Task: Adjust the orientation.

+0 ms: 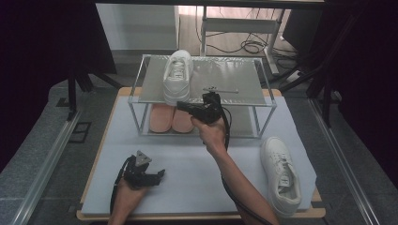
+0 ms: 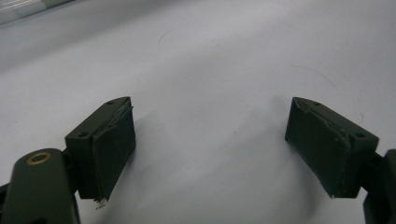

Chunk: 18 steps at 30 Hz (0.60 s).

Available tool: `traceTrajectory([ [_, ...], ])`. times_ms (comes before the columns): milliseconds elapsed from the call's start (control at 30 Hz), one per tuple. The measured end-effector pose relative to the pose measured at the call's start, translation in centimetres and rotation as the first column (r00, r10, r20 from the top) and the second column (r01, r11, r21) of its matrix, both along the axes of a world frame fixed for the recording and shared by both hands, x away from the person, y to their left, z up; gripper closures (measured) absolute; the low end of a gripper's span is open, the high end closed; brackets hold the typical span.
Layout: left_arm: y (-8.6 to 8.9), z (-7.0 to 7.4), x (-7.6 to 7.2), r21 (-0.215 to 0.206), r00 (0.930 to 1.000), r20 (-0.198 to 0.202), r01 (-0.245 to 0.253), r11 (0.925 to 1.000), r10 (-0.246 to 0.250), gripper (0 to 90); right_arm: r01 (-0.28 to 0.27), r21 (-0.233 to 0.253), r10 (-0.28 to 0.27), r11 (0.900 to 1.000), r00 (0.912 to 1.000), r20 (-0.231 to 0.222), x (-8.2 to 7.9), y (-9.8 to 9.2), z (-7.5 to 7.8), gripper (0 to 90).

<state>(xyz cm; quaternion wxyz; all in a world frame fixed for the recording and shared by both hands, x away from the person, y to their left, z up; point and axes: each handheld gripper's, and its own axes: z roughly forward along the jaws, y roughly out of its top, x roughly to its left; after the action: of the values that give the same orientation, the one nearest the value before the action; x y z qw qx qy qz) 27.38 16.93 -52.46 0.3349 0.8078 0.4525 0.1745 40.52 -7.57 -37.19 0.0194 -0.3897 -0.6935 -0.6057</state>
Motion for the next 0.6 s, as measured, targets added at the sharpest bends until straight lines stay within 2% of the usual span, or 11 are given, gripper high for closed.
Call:
traceTrajectory([
  [133,0.0,0.0,0.0,0.001,1.0000,0.000,0.000,1.0000,0.000,16.2,-0.001,-0.016,0.002,1.000,0.9999,0.015,0.1,1.0,0.1,90.0],
  [267,0.0,0.0,0.0,0.001,1.0000,0.001,0.000,1.0000,0.000,16.3,0.025,-0.039,-0.024,0.999,0.9992,0.031,0.0,0.6,0.3,90.0],
  [333,0.0,0.0,0.0,0.002,1.0000,0.002,0.000,1.0000,0.000,16.3,0.041,-0.034,-0.040,0.999,0.9986,0.035,0.1,0.0,0.2,90.0],
  [400,0.0,0.0,0.0,0.001,1.0000,0.001,0.000,1.0000,0.000,16.3,0.027,-0.024,-0.027,0.999,0.9994,0.024,0.2,-0.2,0.1,90.0],
  [500,0.0,0.0,0.0,0.001,1.0000,0.001,0.000,1.0000,0.000,16.3,0.034,-0.049,-0.032,0.998,0.9987,0.039,-0.1,0.1,0.2,90.0],
  [600,0.0,0.0,0.0,-0.005,1.0000,0.002,-0.004,1.0000,0.004,16.2,0.017,-0.054,-0.015,0.998,0.9993,0.035,-0.3,0.0,0.2,90.0],
])
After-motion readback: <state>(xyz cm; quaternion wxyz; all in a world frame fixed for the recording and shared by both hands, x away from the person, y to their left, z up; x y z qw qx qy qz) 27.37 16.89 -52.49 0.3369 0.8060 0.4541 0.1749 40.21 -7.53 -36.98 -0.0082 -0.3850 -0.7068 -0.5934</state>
